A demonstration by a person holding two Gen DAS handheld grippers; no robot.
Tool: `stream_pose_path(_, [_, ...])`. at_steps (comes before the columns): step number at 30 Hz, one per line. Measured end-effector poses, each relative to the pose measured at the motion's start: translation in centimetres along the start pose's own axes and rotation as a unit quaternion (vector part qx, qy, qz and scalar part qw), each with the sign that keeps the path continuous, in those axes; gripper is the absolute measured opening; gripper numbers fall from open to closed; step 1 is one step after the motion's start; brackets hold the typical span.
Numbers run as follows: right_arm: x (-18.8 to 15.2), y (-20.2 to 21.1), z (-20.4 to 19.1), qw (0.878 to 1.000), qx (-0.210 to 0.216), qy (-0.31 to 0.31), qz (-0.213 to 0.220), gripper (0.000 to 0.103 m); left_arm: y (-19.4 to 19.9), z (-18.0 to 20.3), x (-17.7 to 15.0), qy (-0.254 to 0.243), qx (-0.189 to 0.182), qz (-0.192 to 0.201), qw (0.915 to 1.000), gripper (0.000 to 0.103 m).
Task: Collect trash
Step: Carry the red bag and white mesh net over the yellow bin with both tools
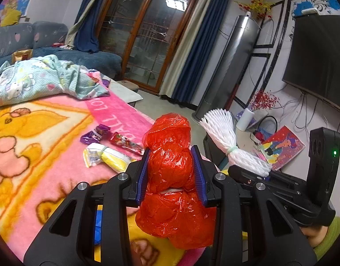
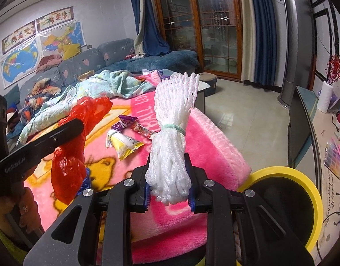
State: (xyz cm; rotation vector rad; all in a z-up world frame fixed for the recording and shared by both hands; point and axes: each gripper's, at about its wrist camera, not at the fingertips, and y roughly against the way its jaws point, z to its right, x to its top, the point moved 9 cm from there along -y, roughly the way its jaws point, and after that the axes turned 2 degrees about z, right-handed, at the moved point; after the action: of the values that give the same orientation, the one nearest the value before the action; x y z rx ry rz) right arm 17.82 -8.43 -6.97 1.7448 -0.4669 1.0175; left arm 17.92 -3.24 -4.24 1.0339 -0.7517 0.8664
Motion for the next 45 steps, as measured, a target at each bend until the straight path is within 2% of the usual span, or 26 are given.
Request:
stream_pose_path(21, [-0.3, 2.0, 5.4, 0.998, -0.041, -0.042, 0.012, 0.024, -2.0, 6.2, -1.8, -0.063, -0.043, -0.021, 0.9969, 0.028])
stream_pose_path(45, [-1.7, 4.1, 11.7, 0.991, -0.09, -0.101, 0.019, 0.024, -4.2, 12.5, -3.7, -0.13, -0.089, -0.04, 0.9867, 0.028])
